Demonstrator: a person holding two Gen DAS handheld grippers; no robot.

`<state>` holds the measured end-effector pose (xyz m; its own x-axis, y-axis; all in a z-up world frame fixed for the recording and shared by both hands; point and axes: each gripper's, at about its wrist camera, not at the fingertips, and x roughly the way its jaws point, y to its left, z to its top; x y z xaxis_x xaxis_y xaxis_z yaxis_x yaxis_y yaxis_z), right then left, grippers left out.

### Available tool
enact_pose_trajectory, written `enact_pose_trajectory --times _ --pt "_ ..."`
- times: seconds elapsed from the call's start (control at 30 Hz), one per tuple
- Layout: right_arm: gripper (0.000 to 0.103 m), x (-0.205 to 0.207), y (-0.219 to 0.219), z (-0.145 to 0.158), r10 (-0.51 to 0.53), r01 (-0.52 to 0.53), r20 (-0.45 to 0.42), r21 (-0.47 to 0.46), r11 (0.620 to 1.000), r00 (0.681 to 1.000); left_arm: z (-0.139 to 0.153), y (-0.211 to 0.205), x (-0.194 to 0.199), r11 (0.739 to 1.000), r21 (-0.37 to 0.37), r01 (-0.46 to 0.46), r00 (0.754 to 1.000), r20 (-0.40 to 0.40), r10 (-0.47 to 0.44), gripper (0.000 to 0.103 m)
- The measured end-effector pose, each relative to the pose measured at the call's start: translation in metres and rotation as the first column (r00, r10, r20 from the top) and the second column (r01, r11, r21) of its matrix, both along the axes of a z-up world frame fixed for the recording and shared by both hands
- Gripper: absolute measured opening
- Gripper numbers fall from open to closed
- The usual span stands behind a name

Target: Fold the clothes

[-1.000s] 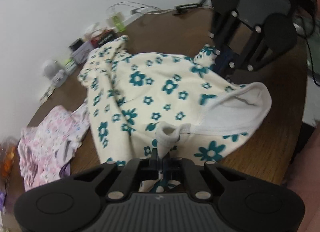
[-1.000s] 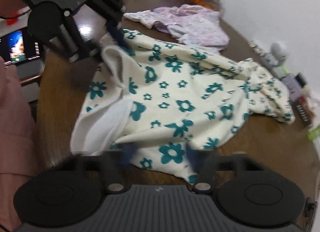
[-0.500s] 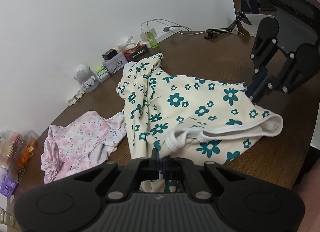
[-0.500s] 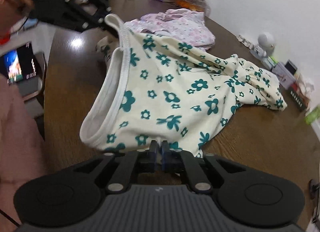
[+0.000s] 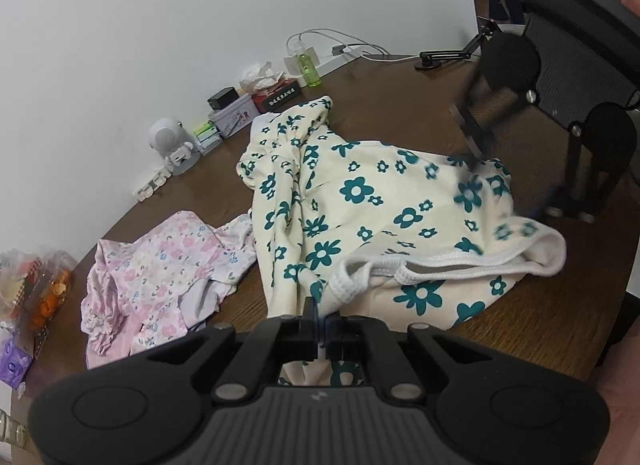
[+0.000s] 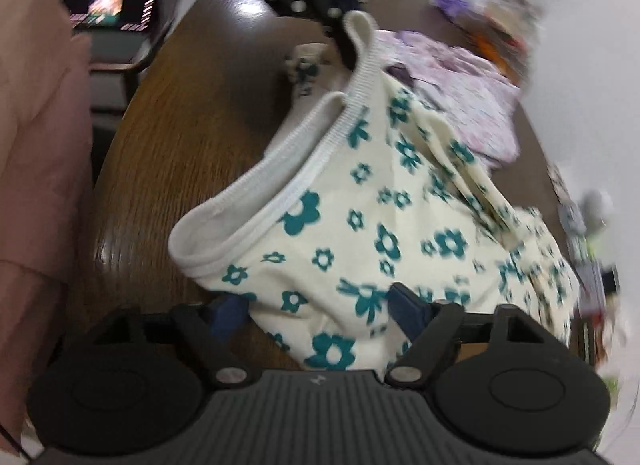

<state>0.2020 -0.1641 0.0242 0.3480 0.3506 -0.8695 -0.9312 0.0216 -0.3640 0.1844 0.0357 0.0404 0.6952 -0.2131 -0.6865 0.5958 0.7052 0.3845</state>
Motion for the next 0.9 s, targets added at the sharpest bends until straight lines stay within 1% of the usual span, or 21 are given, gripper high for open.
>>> enact_pose_trajectory --times 0.03,0.13,0.2,0.3,0.37,0.47,0.53,0.6,0.63,0.7,0.77,0.8,0.87,0.9 --pt "0.002 0.004 0.004 -0.001 0.01 -0.01 -0.023 -0.021 1.0 1.0 0.0 0.001 0.0 1.0 0.0 -0.002 1.0 0.0 0.002 0.002" --pt "0.002 0.011 0.003 0.0 -0.008 0.008 -0.031 -0.014 1.0 0.999 0.0 0.001 -0.001 1.0 0.009 0.002 1.0 0.012 -0.002 0.002" --pt "0.002 0.009 0.0 0.003 -0.032 0.032 0.006 0.014 0.999 0.999 0.002 0.0 -0.005 1.0 0.021 0.005 0.999 0.039 -0.006 0.002" --pt "0.002 0.002 -0.013 0.02 -0.114 0.105 0.089 0.098 0.99 0.989 0.01 -0.002 -0.013 0.999 0.031 0.012 0.994 0.105 -0.015 0.001" --pt "0.002 -0.001 -0.024 0.035 -0.191 0.166 0.145 0.166 0.972 0.971 0.021 -0.003 -0.017 0.999 0.035 0.013 0.987 0.157 -0.018 0.001" --pt "0.001 -0.005 -0.041 0.068 -0.311 0.246 0.236 0.266 0.932 0.921 0.054 -0.006 -0.018 0.999 0.047 0.025 0.966 0.254 -0.036 0.001" --pt "0.001 -0.002 -0.049 0.1 -0.387 0.285 0.304 0.329 0.9 0.871 0.086 -0.014 -0.011 0.998 0.063 0.019 0.94 0.34 -0.04 0.001" --pt "0.001 0.003 -0.055 0.138 -0.456 0.308 0.378 0.39 0.868 0.805 0.124 -0.026 0.0 0.997 0.077 0.008 0.903 0.429 -0.04 0.001" --pt "0.001 0.005 -0.056 0.16 -0.487 0.313 0.423 0.417 0.854 0.764 0.144 -0.033 0.005 0.996 0.085 -0.004 0.877 0.479 -0.038 0.001" --pt "0.001 0.009 -0.058 0.204 -0.54 0.313 0.507 0.467 0.827 0.672 0.184 -0.047 0.016 0.995 0.095 -0.028 0.818 0.574 -0.032 0.001" --pt "0.001 0.01 -0.059 0.249 -0.593 0.307 0.561 0.524 0.795 0.578 0.225 -0.057 0.019 0.997 0.057 -0.049 0.762 0.647 0.0 0.001" --pt "0.001 0.006 -0.059 0.269 -0.614 0.299 0.579 0.55 0.78 0.536 0.246 -0.061 0.019 0.998 0.033 -0.054 0.735 0.678 0.018 0.001" --pt "0.001 -0.004 -0.062 0.306 -0.654 0.282 0.601 0.599 0.749 0.459 0.275 -0.064 0.01 0.999 -0.009 -0.05 0.686 0.727 0.041 0.002" --pt "0.001 -0.01 -0.063 0.317 -0.664 0.277 0.608 0.611 0.741 0.435 0.287 -0.065 0.004 0.999 -0.024 -0.046 0.662 0.748 0.048 0.002"
